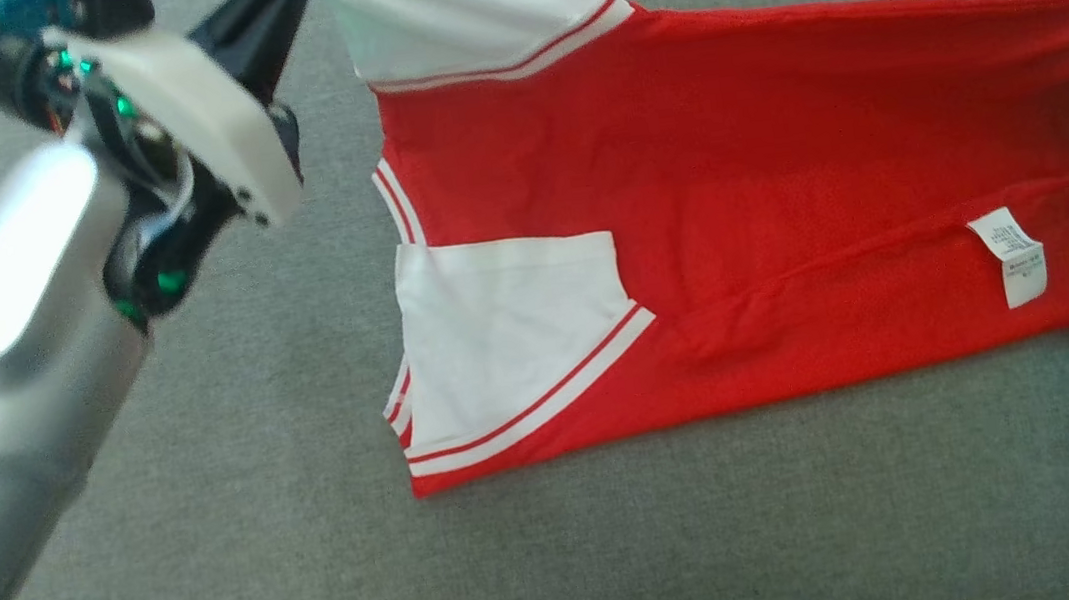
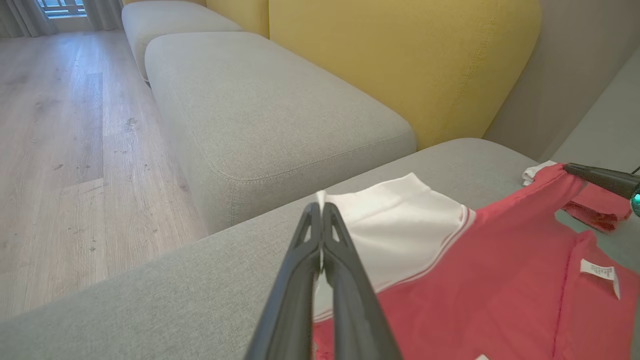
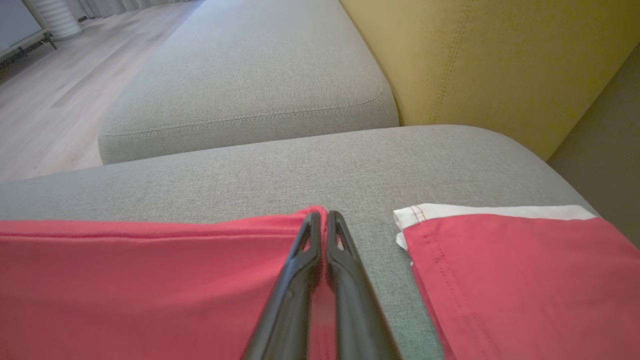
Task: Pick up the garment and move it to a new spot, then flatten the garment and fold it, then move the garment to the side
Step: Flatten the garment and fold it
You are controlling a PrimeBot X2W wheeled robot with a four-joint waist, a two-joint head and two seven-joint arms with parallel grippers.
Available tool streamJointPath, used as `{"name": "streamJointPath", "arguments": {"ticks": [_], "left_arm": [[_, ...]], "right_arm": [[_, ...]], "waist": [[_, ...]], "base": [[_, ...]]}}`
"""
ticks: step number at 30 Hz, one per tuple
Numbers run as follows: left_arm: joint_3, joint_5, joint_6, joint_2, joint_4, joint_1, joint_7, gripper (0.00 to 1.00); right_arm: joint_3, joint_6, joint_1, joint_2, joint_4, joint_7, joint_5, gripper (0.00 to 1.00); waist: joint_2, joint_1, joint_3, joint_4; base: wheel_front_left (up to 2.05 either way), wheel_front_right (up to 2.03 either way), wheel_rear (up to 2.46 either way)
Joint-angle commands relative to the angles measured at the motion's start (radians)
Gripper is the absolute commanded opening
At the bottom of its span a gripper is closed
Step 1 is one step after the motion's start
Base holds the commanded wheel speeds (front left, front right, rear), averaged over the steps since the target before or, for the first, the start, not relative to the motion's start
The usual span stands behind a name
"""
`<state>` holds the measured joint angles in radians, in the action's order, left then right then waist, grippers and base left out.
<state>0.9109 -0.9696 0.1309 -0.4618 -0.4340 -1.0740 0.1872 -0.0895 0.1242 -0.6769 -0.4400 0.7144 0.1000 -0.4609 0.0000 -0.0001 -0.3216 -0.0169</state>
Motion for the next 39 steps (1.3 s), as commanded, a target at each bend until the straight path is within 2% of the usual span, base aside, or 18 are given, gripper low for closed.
{"name": "streamJointPath", "arguments": {"ticks": [1,5,10,18,23,35,36,37,38,39], "left_arm": [[-0.040,-0.006,-0.011,-0.056,0.054,-0.021,-0.013,0.00],[-0.035,-0.025,-0.046,-0.115,0.191,0.076,-0.008,0.00],[-0.030,-0.052,-0.119,-0.178,0.368,0.219,-0.019,0.00],[-0.018,-0.116,-0.195,-0.250,0.530,0.477,-0.097,0.00],[-0.003,-0.124,-0.206,-0.260,0.567,0.565,-0.143,0.00],[0.033,-0.115,-0.219,-0.218,0.532,0.645,-0.201,0.00],[0.036,-0.115,-0.221,-0.212,0.523,0.649,-0.203,0.27],[0.039,-0.119,-0.225,-0.204,0.512,0.653,-0.203,0.71],[0.041,-0.118,-0.228,-0.198,0.504,0.655,-0.205,1.00],[0.040,-0.113,-0.234,-0.190,0.497,0.657,-0.216,1.00]], "right_arm": [[0.003,0.007,0.018,-0.032,-0.046,-0.008,-0.009,0.00],[0.032,0.007,0.085,-0.047,-0.102,-0.003,-0.025,0.00],[0.065,0.007,0.173,-0.041,-0.173,0.018,-0.030,0.00],[0.140,0.007,0.334,0.002,-0.282,0.056,-0.028,0.00],[0.183,0.007,0.409,0.033,-0.320,0.068,-0.027,0.00],[0.227,0.007,0.481,0.073,-0.357,0.084,-0.014,0.00],[0.226,0.007,0.483,0.075,-0.355,0.086,-0.013,0.42],[0.227,0.007,0.485,0.077,-0.351,0.087,-0.012,1.00],[0.232,0.007,0.487,0.079,-0.347,0.086,-0.010,1.00],[0.238,0.007,0.488,0.083,-0.343,0.081,-0.007,1.00]], "waist": [[0.0000,0.0001,0.013,-0.011],[0.0000,0.0001,0.026,-0.023],[0.0000,0.0001,0.041,-0.032],[0.0000,0.0001,0.068,-0.034],[0.0000,0.0001,0.077,-0.038],[0.0000,0.0001,0.067,-0.041],[0.0000,0.0001,0.068,-0.041],[0.0000,0.0001,0.071,-0.042],[0.0000,0.0001,0.076,-0.042],[0.0000,0.0001,0.082,-0.043]], "base": [[0.00,0.00,0.00],[0.00,0.00,0.00],[0.00,0.00,0.00],[0.00,0.00,0.00],[0.00,0.00,0.00],[0.00,0.00,0.00],[0.00,0.00,0.00],[0.00,0.00,0.00],[0.00,0.00,0.00],[0.00,0.00,0.00]]}}
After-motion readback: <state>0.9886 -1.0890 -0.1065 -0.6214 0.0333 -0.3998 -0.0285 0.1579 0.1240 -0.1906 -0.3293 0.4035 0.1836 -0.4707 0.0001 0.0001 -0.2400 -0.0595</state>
